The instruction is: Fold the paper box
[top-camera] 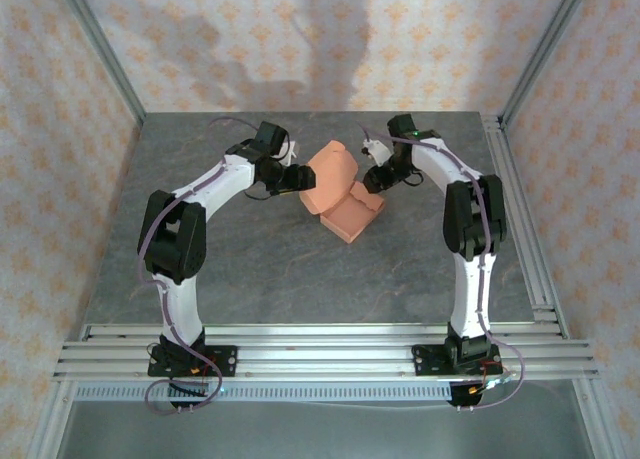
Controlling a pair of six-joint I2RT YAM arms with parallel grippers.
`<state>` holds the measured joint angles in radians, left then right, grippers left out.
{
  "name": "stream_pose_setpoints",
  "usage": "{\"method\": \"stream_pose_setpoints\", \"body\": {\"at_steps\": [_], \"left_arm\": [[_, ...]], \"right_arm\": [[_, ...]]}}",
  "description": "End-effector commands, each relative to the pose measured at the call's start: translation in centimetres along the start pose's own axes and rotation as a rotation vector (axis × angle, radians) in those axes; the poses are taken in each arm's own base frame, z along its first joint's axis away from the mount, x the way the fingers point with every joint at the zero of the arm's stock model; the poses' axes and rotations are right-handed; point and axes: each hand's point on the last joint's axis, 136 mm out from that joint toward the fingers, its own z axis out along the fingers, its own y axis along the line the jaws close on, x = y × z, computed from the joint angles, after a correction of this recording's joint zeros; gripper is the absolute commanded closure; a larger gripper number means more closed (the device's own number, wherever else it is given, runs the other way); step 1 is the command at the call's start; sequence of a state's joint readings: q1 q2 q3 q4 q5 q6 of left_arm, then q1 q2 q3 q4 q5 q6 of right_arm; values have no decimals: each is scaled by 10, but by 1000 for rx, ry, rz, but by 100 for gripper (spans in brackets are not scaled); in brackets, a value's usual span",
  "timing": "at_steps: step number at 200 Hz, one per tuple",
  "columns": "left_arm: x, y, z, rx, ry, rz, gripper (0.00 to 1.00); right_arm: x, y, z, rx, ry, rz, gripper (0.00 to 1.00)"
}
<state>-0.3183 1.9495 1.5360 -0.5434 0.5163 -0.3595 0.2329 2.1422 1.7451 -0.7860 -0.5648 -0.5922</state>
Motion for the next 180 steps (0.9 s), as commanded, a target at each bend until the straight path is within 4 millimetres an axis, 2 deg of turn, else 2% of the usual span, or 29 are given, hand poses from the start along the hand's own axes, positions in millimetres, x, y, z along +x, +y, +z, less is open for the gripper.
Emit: {"method": "stream_pose_setpoints", "body": {"at_steps": [1,14,66,109,180], "left_arm": [[-3,-7,-13,25,-16,35,32],[-2,-6,-11,27,-12,36,32],[0,-6,-6,47,9,33,32],[2,-4,-2,45,19,28,32],[-2,-10,-9,63,-6,33,32]], "right_arm": [[10,2,4,-32,61,14,62],[11,5,6,-46,69,15,67],[15,4,14,-48,95,11,70],[23,-1,23,15,145,-7,78],[33,-15,25,306,202,-49,90]]}}
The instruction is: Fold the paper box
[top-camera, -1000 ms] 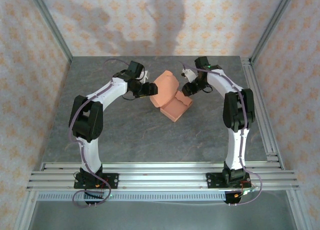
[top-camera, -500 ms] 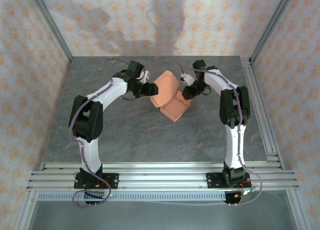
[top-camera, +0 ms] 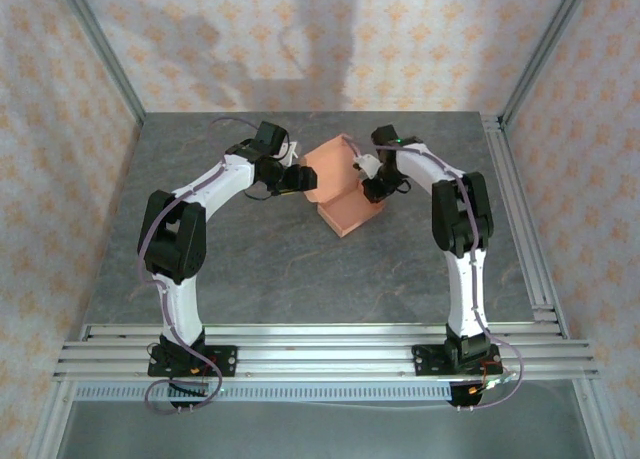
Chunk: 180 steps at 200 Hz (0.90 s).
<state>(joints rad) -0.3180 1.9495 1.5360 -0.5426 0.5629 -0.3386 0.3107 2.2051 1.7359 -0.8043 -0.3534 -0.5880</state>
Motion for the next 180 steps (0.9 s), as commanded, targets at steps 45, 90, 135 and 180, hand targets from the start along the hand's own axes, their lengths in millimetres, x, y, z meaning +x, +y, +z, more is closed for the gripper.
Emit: {"method": "stream_pose_setpoints", "body": {"at_steps": [45,90,135,180], "left_arm": [[-12,-6,-40,26,-161,35,27],[-15,11,-89,-17,-420,24,18],[-6,80,-95,-56,-572,-296,16],[-8,98,-57,54,-538,-391,22]], "right_arm": [[8,-21,-11,263,21,40,98],[-9,-13,-25,233,-112,94,100],[-34,7,-54,105,-309,155,100],[-50,43,-107,-70,-512,187,100]]}}
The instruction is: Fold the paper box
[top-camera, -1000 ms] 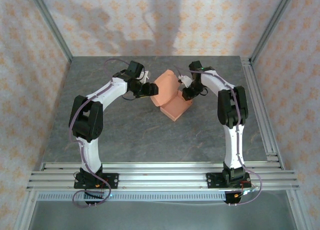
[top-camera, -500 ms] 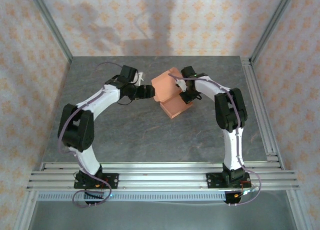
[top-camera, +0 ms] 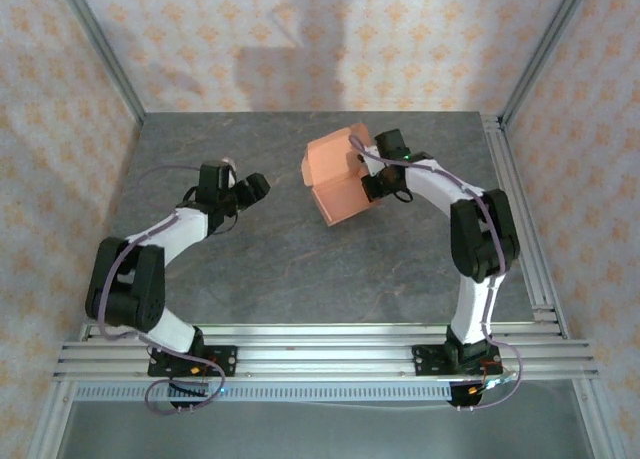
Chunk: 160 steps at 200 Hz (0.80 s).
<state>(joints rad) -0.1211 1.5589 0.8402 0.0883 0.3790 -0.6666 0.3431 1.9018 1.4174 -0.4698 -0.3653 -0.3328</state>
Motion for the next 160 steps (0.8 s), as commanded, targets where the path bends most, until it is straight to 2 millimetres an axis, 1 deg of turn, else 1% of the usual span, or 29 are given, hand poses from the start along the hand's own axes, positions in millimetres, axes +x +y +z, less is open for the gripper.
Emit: {"method": "stream_pose_setpoints", "body": {"at_steps": [1,5,13,29,49,61,75,88,93,118,136,160], "left_arm": [[-11,-23,14,125,-41,-48,23],[-8,-26,17,145,-26,-46,24],[-5,-41,22,224,-5,-19,27],[7,-86,22,403,47,79,30],[27,-124,20,493,98,200,32],[35,-146,16,554,116,244,34],[41,-166,8,625,131,274,37],[45,-179,3,669,145,303,47],[47,-183,1,682,152,313,49],[58,-201,-7,732,188,358,51],[64,-209,-8,740,203,375,51],[65,-217,-11,754,210,377,52]], "right_arm": [[-40,27,-42,-138,-199,45,100],[-43,31,-47,-159,-221,47,100],[-48,40,-58,-207,-263,54,100],[-57,55,-77,-284,-346,67,100],[-65,75,-98,-367,-431,48,100],[-67,85,-107,-406,-469,25,100],[-66,89,-110,-425,-486,15,100],[-64,91,-111,-430,-489,10,100],[-64,92,-111,-432,-489,7,100],[-61,98,-109,-445,-485,-10,100],[-61,99,-106,-443,-485,-14,100],[-59,101,-101,-435,-475,-22,100]]}}
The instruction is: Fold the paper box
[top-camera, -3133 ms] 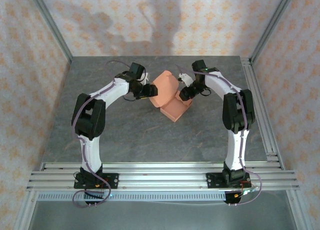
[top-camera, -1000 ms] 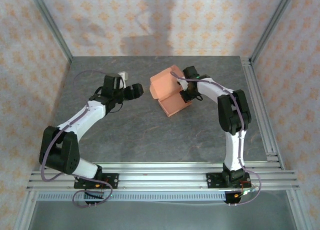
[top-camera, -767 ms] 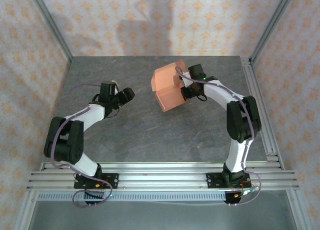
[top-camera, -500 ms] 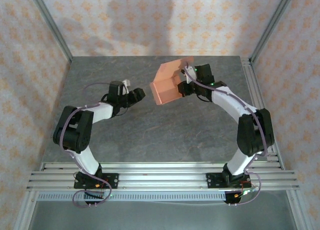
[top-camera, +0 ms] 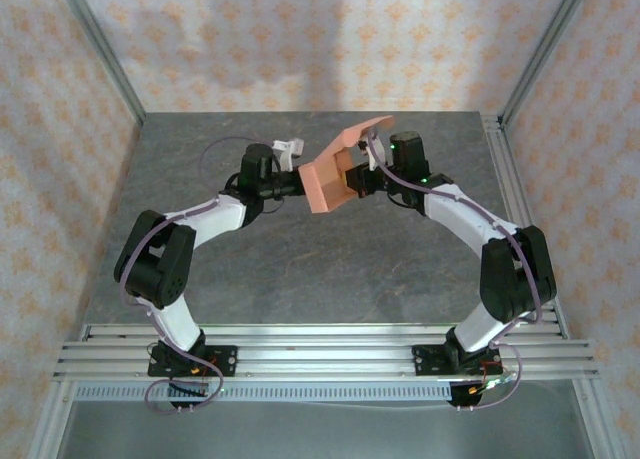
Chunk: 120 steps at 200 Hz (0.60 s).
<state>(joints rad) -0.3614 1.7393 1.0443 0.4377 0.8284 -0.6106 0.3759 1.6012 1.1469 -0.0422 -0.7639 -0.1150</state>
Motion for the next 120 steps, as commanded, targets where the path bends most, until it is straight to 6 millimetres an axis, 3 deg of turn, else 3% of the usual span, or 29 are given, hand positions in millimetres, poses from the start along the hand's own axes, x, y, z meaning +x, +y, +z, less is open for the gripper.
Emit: {"method": "stream_pose_setpoints", "body": {"at_steps": [1,70,120], "left_arm": [[-5,-23,6,65,15,56,52],[-11,-34,13,93,11,56,52],[-17,-46,22,142,-11,21,52]], "right_arm": [[-12,13,0,-33,-43,-47,100],[2,14,14,26,30,-110,100],[-5,3,35,158,6,-90,100]]}}
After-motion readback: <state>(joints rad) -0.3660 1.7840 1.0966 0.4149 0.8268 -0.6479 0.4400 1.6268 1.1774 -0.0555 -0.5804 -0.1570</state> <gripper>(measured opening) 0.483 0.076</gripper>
